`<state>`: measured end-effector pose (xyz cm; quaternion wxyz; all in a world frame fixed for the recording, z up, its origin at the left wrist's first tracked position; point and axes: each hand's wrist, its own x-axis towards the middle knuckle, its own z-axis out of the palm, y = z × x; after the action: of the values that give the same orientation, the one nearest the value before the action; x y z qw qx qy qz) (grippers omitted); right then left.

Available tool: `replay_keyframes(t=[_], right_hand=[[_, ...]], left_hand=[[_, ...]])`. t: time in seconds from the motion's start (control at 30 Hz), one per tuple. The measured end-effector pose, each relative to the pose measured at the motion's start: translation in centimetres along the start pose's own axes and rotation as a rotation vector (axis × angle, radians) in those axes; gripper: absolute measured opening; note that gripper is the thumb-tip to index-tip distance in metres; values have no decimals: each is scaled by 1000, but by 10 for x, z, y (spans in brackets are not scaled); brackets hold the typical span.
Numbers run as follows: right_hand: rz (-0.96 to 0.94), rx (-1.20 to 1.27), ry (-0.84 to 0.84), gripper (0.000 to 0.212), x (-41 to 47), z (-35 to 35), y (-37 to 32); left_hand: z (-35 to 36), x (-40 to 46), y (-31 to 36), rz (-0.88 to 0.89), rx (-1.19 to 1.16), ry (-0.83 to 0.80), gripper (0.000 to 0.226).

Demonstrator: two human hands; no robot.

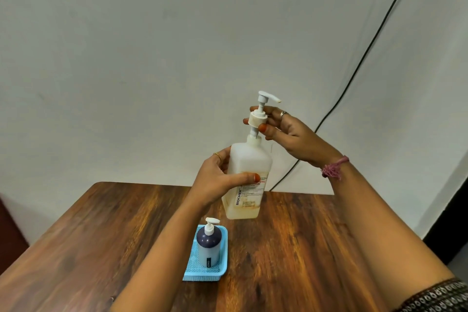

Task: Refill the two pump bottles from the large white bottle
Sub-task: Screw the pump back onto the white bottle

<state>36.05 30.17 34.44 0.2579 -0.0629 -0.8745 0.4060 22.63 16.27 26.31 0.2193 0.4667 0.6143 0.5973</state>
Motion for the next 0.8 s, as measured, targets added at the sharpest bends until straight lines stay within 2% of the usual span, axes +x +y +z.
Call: replay_keyframes(t=[0.23,0.8], right_hand=[[12,8,-39,40,-5,-2,2],[49,43,-47,42,-7,0,1]], left_hand=[[-3,-2,11,20,-40,-7,49],[-2,-1,17,32,-34,14,66]])
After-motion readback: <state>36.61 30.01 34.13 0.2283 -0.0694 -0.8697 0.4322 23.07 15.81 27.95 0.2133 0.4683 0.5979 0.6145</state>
